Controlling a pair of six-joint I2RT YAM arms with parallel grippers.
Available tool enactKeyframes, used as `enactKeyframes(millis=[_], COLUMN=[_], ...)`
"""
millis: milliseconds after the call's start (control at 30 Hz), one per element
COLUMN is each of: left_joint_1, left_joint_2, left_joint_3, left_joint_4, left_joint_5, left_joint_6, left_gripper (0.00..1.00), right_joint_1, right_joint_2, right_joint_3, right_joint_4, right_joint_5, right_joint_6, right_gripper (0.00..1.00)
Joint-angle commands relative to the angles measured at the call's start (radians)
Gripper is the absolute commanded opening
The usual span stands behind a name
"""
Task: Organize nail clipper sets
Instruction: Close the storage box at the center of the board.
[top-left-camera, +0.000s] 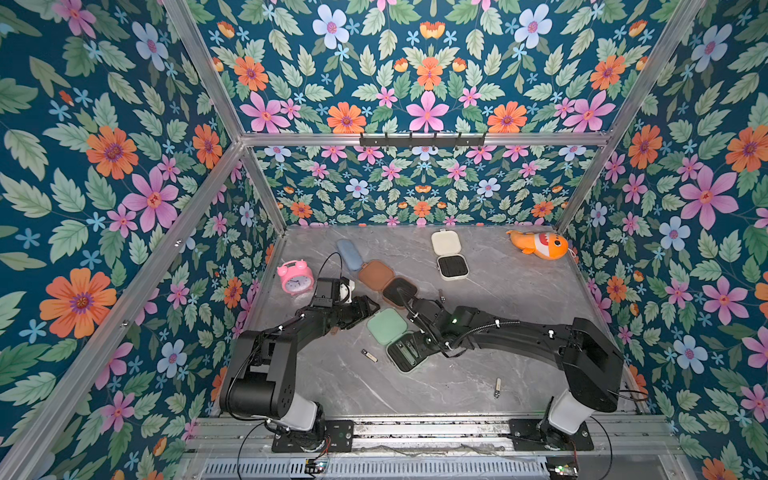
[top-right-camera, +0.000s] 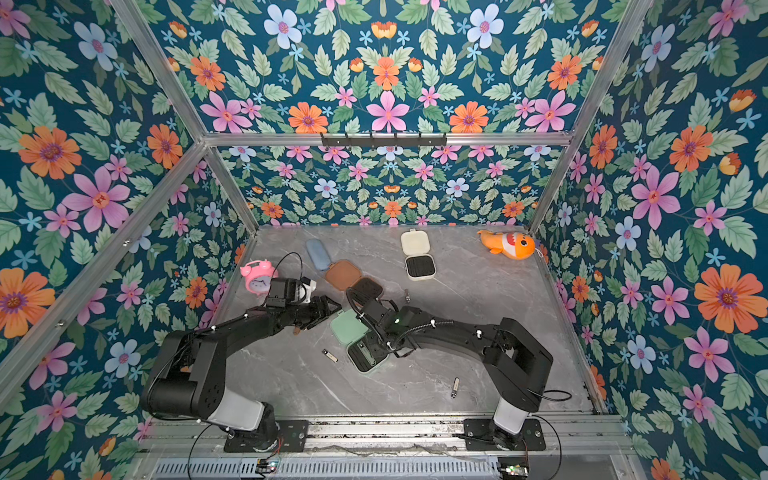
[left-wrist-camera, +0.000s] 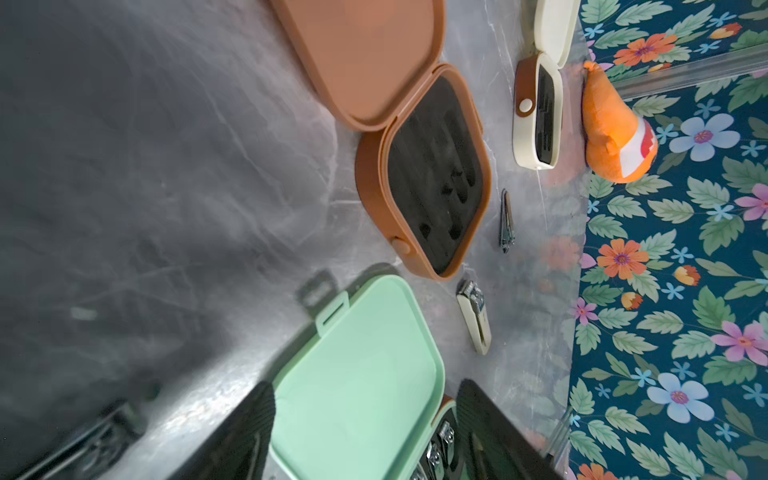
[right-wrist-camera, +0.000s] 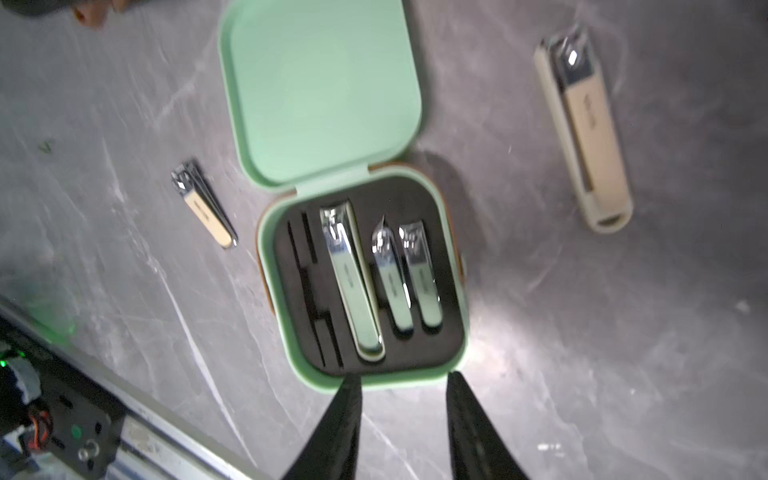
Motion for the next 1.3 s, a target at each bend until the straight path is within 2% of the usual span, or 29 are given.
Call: enactKeyframes(millis=[0,233,500,700,867,967,1267], left_joint_1=[0.007,0.015,0.017,0.016,0.017,0.016,0.017], left_joint_2=[0.003,0.023,0.054,0.073,0.029,0.001,0.068], left_joint_3=[-0.019,-0.056,-0.083,-0.131,-0.148,-0.116,0.026], left_joint_4=[0.046,0.056,0.081,0.192,0.165,0.114,0.022], left_joint_5=[0.048,0.035,0.038,0.058,-0.021,-0.060,-0.076], left_joint_6=[0.014,0.033,0.048,0.032,0.038,0.057,0.136], left_gripper=[0.72,0.72,0.71,0.71,0.73,0.74,0.73], right_joint_1=[0.020,0.041,0.037,0.011,-0.012,-0.028,-0.069], right_joint_2=[-0.017,-0.036,0.088,0.093,0.073,0.067,0.054], right_joint_3=[-0.055,-0.141,-0.096,-0.102,-0.118,-0.133,-0.142], right_joint_4=[0.003,0.079,0.077,0.080,0.091,0.112,0.149], right_joint_5=[-0.029,-0.048,-0.047,-0.035,-0.038,-0.050,-0.079], right_joint_6=[0.097,0.172,0.212,0.235,0.233,0.231,0.208], right_gripper=[0.36,0.34,0.32,0.32,0.31,0.32,0.32])
